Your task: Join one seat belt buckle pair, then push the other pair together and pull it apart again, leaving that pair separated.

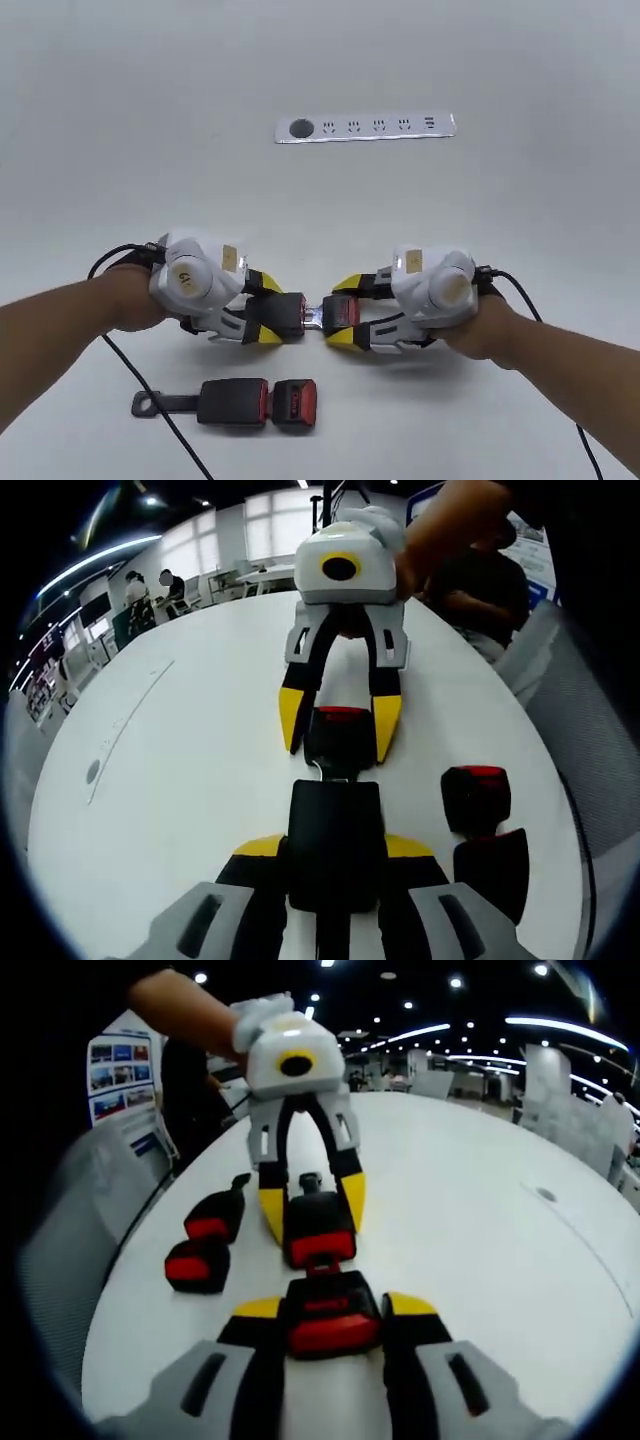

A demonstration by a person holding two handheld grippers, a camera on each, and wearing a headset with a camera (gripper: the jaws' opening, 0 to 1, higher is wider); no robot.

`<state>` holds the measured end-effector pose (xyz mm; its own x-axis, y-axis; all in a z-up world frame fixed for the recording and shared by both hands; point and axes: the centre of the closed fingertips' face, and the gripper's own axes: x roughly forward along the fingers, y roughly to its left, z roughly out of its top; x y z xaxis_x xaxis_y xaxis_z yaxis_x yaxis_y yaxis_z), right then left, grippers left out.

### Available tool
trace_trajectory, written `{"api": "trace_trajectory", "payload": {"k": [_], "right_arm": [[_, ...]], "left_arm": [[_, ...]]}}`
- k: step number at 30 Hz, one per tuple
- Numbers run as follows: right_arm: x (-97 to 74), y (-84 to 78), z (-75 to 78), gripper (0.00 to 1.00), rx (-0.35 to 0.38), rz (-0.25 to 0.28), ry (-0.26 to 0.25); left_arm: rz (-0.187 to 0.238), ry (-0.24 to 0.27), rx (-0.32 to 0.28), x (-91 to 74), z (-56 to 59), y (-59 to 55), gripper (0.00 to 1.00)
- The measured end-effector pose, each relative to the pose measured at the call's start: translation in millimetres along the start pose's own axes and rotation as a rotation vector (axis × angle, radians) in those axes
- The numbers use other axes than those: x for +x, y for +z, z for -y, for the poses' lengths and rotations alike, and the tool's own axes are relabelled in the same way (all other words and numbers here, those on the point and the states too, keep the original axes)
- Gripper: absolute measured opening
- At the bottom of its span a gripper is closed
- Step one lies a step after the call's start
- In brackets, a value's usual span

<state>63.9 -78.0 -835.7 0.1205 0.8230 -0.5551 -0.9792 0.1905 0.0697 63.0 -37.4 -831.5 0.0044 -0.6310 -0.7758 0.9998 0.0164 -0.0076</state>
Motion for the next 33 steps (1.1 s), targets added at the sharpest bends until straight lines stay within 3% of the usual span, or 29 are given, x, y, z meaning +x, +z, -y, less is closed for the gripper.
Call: {"api": "trace_trajectory", "payload": {"k": [7, 33], "right_arm": [[13.3, 7.2, -2.3, 0.37, 0.009, -0.023, -0.008], [18.7, 8.6, -1.9, 0.38, -0.018, -0.100, -0.041]], "left_arm": [[-0.010, -0.010, 0.016, 0.6, -1.1, -2.3, 0.35], [-0.012, -0.012, 0.021, 2.8, -2.0, -6.6, 0.36]]}}
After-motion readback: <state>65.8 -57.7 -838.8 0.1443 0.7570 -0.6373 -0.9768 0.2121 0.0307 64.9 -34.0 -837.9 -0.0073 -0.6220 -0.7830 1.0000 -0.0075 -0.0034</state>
